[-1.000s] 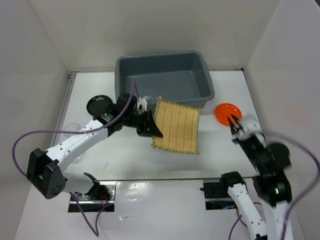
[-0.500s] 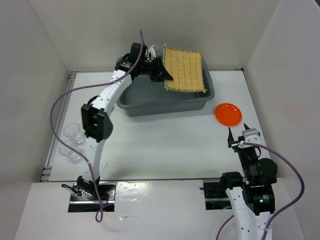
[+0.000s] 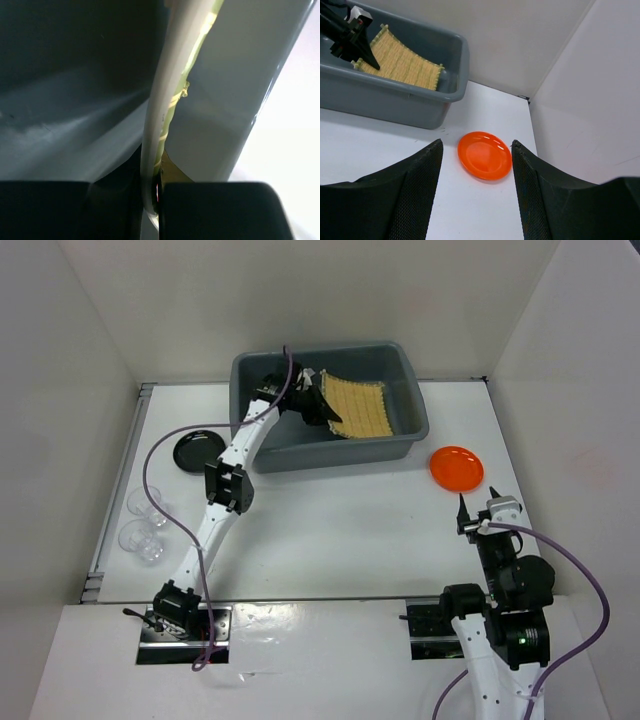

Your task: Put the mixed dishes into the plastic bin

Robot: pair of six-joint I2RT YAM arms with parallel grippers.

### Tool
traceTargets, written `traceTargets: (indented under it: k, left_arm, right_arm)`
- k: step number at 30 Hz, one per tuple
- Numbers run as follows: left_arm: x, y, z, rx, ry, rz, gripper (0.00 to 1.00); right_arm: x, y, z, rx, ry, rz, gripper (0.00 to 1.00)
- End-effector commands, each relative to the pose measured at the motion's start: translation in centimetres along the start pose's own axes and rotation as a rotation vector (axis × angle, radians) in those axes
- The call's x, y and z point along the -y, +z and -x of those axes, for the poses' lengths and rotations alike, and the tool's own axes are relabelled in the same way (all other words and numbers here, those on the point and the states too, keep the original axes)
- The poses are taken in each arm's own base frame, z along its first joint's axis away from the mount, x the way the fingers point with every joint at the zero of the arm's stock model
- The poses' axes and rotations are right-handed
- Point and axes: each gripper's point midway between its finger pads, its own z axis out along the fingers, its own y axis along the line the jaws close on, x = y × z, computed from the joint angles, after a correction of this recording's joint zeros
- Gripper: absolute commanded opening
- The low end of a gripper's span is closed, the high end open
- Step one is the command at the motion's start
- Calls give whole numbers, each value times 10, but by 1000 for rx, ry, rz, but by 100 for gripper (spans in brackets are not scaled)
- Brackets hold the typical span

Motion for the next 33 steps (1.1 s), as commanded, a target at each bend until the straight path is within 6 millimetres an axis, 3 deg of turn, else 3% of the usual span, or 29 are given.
traceTargets:
  k: [1,4,10,14,15,17,19,21,22,23,24,25,26,27,28,29,30,32,33]
  left_arm:
    - [43,-14,9,15,67,-163,0]
    - [32,2,3,-11,36,-159,3]
    - [14,14,0,-40,6,-150,37]
    - [11,14,-3,-54,12,-145,81]
    - [16,10,-4,-55,10,-143,99]
    - [13,-5,-1,-30,-1,-79,99]
    - [1,-20,15,71,34,39,99]
    - [2,-53,17,138,47,165,99]
    - [-2,-79,22,217,88,287,99]
    - [-3,-93,25,256,112,348,99]
    - [-14,-113,35,341,136,463,99]
    - [-11,-138,32,367,178,533,99]
    - [-5,-146,29,374,230,561,99]
    - [-36,-149,27,353,209,690,99]
    - [-19,-165,21,376,250,702,99]
    - [-19,-169,17,377,264,729,99]
    - [-5,-182,12,413,287,747,99]
    - [-7,-187,0,401,307,801,99]
    - [5,-183,-15,398,344,808,99]
  right_arm:
    - [6,6,11,34,16,-28,62]
    - [4,9,10,26,19,-14,62]
    - [1,12,9,20,32,-1,62]
    - [0,14,8,11,32,2,63]
    - [4,14,6,5,32,-18,65]
    - [8,18,-2,-28,43,-51,68]
    - [16,21,-6,-53,51,-103,70]
    - [12,31,-17,-127,54,-79,73]
    - [13,34,-12,-141,53,-75,75]
    - [9,45,-23,-211,47,-53,77]
    - [15,49,-29,-258,50,-89,77]
    - [22,55,-20,-264,61,-114,80]
    - [25,62,-20,-291,65,-129,81]
    - [23,76,-24,-351,57,-111,85]
    - [25,83,-27,-384,52,-110,86]
    - [24,90,-28,-400,53,-99,89]
    - [22,106,-30,-431,47,-68,96]
    - [30,122,-38,-475,57,-69,98]
    - [33,132,-33,-482,62,-63,98]
